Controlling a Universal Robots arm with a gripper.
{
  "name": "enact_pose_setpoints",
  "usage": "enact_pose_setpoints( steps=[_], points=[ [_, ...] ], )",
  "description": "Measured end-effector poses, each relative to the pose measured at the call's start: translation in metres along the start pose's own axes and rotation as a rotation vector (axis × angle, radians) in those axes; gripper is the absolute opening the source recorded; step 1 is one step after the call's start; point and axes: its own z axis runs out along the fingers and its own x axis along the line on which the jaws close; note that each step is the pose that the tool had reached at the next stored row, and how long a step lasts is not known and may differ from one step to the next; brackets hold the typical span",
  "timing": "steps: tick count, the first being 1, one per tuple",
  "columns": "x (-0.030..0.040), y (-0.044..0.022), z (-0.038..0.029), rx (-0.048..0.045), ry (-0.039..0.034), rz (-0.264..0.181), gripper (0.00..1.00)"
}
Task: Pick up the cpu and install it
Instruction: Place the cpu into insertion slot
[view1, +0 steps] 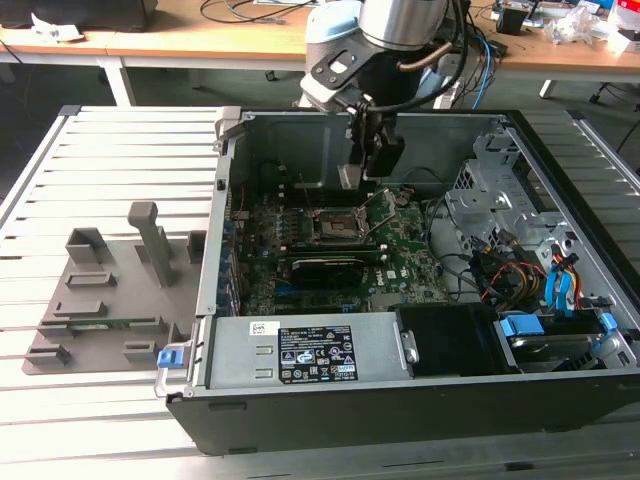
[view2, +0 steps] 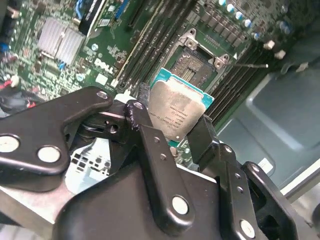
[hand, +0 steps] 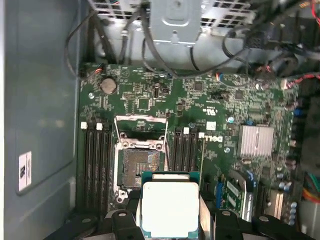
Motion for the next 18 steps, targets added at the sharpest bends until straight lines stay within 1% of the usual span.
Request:
enact_pose_setpoints(
  steps=[1, 2, 4, 7, 8, 9, 10, 11, 13, 15, 18],
  points=[
    [0.0, 0.0, 0.0, -0.0006, -0.0019, -0.032, 0.55],
    [0.0, -0.0001, 0.0, -0.0014, 0.0045, -0.033, 0.55],
    [0.0, 0.0, 0.0001, -0.0007, 0.0078, 0.009, 0.55],
    [0.0, 0.0, 0.0001, -0.0006, 0.0082, 0.013, 0.55],
    [0.0, 0.0, 0.0001, -0.0063, 0.0077, 0.013, 0.55],
    [0.0, -0.0002, 0.0002, -0.029, 0.0056, 0.013, 0.55],
    [0.0, -0.0004, 0.0005, -0.0598, 0.0032, 0.014, 0.55],
    [0.0001, -0.0004, 0.0006, -0.0646, 0.0031, 0.014, 0.55],
    [0.0001, -0.0004, 0.0005, -0.0677, 0.0025, 0.014, 0.55],
    [0.0, -0.0004, 0.0006, -0.0677, 0.0022, 0.014, 0.55],
    [0.0001, -0.0004, 0.0028, -0.0679, 0.0025, 0.014, 0.55]
  ],
)
